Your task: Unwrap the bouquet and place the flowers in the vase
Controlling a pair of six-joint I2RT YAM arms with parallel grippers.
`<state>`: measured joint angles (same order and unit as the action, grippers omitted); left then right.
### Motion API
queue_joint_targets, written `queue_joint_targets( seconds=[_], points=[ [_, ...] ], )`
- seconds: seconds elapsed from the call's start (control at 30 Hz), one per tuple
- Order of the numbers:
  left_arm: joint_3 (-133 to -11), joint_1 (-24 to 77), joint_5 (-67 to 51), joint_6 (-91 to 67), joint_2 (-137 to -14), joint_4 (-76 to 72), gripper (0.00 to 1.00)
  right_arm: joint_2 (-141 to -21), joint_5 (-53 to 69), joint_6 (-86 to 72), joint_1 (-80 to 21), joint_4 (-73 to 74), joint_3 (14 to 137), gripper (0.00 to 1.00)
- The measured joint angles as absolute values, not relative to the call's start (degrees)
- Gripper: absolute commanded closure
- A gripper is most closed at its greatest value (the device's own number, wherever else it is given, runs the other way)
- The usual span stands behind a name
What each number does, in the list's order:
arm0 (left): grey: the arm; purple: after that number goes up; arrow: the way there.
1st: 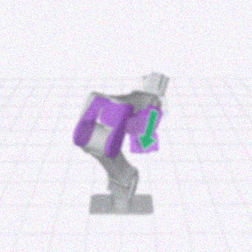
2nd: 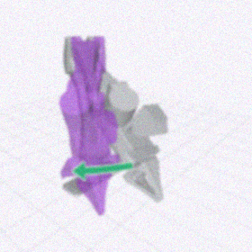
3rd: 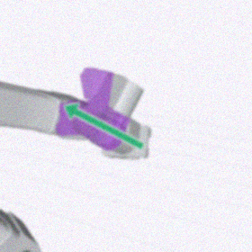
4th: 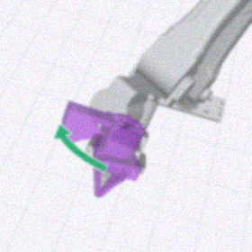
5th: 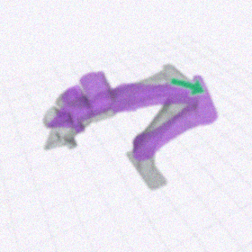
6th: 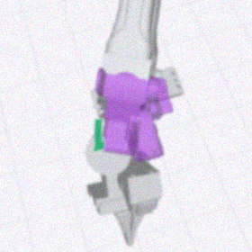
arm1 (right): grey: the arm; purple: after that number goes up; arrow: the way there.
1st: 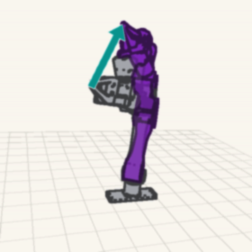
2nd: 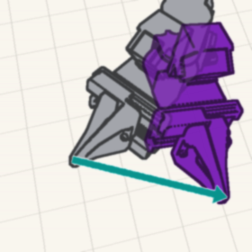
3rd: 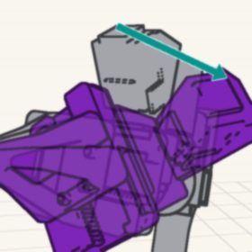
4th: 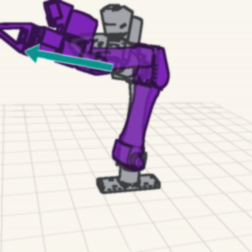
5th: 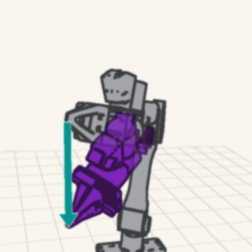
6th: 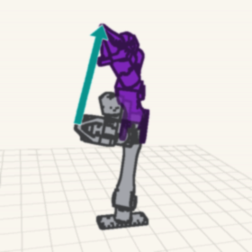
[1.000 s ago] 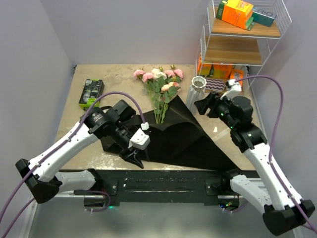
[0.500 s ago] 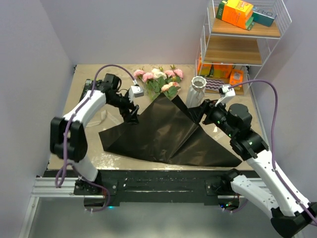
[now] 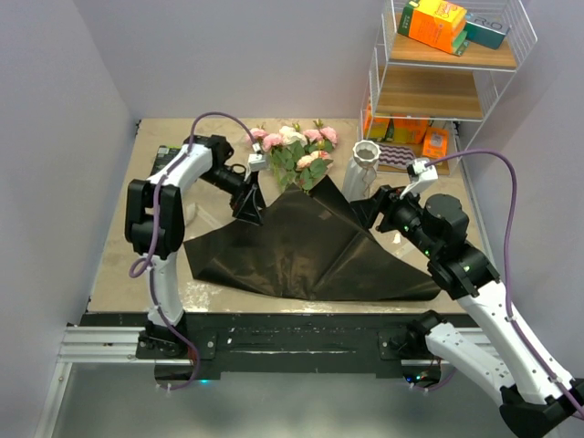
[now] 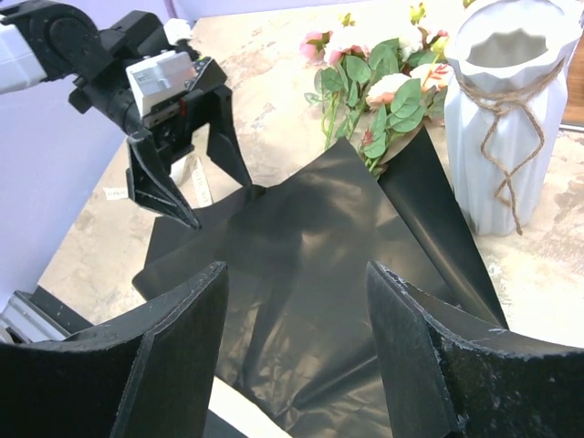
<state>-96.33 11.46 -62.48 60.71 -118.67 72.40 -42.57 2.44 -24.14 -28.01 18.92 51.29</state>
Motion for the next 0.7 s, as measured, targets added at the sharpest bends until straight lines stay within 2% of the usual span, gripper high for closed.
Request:
queue_joint_targets(
  seconds=[0.7],
  points=[
    [-96.2, 11.8, -59.0, 45.6, -124.7, 55.4, 0.02, -39.7, 2.3, -24.2, -28.0, 19.5, 51.3, 0.37]
  ],
)
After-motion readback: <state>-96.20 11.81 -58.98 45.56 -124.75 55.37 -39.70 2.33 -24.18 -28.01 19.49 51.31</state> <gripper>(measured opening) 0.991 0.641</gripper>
